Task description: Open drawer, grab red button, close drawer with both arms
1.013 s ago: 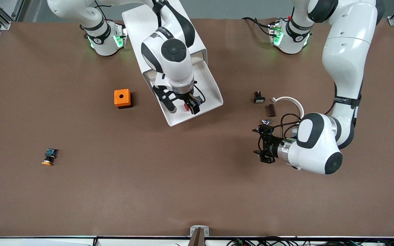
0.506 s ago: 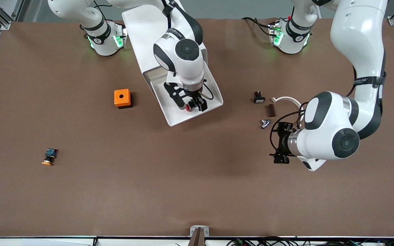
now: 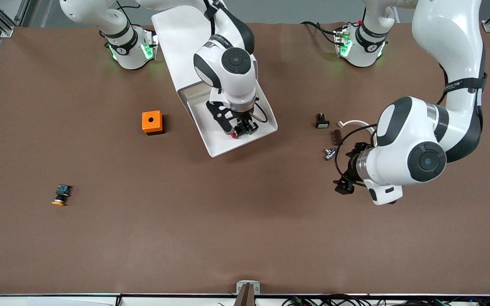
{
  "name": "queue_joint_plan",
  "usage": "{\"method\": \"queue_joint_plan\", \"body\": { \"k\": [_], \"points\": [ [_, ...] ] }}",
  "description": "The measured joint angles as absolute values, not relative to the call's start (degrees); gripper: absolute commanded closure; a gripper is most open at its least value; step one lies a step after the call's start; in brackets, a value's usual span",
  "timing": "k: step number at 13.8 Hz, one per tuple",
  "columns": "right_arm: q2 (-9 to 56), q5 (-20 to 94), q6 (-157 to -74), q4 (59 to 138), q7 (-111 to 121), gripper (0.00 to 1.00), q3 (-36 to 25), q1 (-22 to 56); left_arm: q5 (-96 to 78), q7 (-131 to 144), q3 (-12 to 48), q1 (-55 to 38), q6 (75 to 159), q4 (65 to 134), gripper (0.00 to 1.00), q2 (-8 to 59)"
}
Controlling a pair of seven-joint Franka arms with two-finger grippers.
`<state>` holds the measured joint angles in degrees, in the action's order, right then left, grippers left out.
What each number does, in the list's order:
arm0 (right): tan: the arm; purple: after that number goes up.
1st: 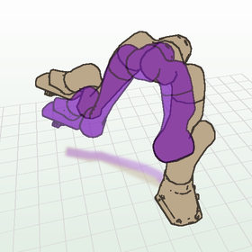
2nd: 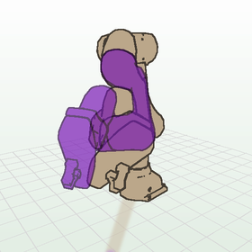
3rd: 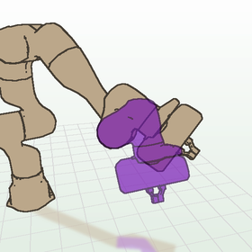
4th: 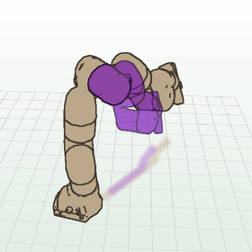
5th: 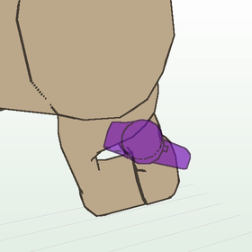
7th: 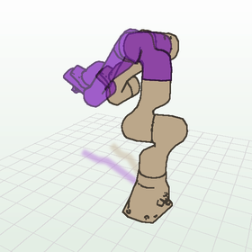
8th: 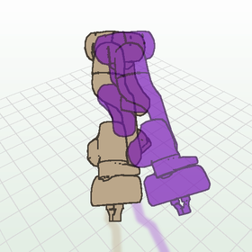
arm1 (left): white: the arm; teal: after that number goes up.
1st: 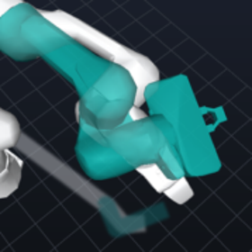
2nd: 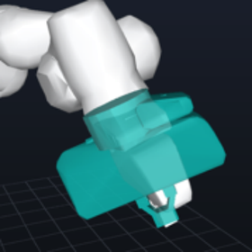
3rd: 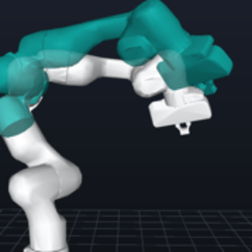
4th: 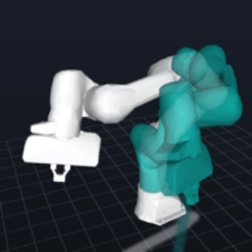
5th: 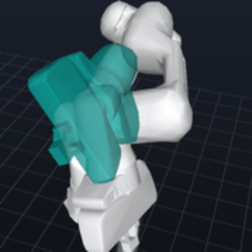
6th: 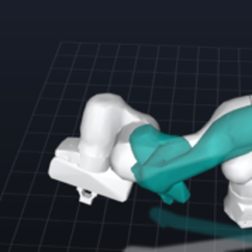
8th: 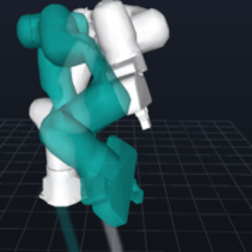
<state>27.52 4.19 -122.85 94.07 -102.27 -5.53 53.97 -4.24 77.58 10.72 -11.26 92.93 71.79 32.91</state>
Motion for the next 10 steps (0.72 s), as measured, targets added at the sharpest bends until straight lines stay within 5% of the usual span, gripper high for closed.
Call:
{"method": "queue_joint_plan", "body": {
  "k": [3,10],
  "points": [
    [27.53,4.19,-122.81,93.84,-102.28,0.99,-5.53,54.25,-4.08,71.95,12.0,-11.66,92.84,74.04,0.01,31.26],
    [27.35,4.19,-111.59,84.81,-88.42,1.0,-6.96,49.69,1.64,65.2,18.77,-11.9,99.38,79.92,0.01,31.07]
  ]
}}
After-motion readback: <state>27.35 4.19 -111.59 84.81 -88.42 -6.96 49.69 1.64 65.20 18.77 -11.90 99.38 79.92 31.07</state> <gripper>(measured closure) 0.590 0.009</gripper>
